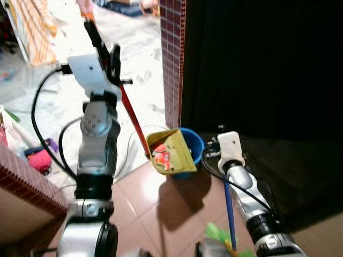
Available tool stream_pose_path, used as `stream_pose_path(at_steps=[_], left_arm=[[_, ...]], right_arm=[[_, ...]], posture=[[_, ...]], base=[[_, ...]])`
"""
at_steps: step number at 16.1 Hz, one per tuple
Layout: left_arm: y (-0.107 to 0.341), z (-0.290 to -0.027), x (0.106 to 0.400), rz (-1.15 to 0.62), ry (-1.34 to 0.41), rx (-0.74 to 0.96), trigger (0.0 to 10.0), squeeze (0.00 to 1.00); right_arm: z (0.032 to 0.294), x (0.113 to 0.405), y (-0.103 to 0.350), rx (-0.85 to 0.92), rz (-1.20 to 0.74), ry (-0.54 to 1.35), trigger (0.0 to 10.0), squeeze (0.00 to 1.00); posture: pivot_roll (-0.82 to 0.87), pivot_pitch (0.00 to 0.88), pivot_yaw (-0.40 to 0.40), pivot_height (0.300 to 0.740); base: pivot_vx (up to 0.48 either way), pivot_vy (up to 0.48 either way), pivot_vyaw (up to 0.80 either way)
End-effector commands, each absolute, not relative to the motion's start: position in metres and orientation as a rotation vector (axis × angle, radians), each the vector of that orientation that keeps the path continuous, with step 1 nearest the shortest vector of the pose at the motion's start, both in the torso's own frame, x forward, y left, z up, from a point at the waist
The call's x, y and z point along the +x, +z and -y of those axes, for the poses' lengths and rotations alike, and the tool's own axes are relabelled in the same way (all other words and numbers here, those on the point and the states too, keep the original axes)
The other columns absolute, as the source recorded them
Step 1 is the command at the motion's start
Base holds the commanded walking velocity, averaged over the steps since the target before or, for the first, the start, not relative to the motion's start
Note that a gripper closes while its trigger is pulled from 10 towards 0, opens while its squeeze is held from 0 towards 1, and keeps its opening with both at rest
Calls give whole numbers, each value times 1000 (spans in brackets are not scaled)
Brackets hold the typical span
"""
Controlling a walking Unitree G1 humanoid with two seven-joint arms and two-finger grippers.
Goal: Sweep floor
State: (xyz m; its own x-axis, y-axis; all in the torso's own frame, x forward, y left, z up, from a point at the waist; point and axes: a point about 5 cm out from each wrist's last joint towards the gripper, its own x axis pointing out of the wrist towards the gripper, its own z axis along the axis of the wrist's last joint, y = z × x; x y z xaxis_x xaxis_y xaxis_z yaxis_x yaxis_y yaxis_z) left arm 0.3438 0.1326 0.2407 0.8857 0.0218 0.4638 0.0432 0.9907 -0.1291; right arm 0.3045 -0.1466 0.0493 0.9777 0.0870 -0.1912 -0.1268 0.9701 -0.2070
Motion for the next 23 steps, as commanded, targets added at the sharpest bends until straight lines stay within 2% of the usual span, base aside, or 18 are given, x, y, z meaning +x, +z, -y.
stream_pose_path(at_steps=[1,10,21,23], left_arm=[[261,-123,342,589,-38,-144,10000,0],[260,-116,342,615,-21,-98,10000,0],[253,-87,325,697,-179,48,10000,0],[243,-74,313,707,-357,116,10000,0]], right_arm=[[146,307,56,-217,-149,117,10000,0],[143,306,54,-224,-153,129,10000,0],[141,305,51,-220,-165,143,10000,0],[140,305,51,-223,-164,144,10000,0]], posture=[[-93,0,52,740],[-86,0,49,740],[-81,0,49,740],[-87,0,48,740]], base=[[461,0,0],[458,0,0],[0,0,0],[0,0,0]])
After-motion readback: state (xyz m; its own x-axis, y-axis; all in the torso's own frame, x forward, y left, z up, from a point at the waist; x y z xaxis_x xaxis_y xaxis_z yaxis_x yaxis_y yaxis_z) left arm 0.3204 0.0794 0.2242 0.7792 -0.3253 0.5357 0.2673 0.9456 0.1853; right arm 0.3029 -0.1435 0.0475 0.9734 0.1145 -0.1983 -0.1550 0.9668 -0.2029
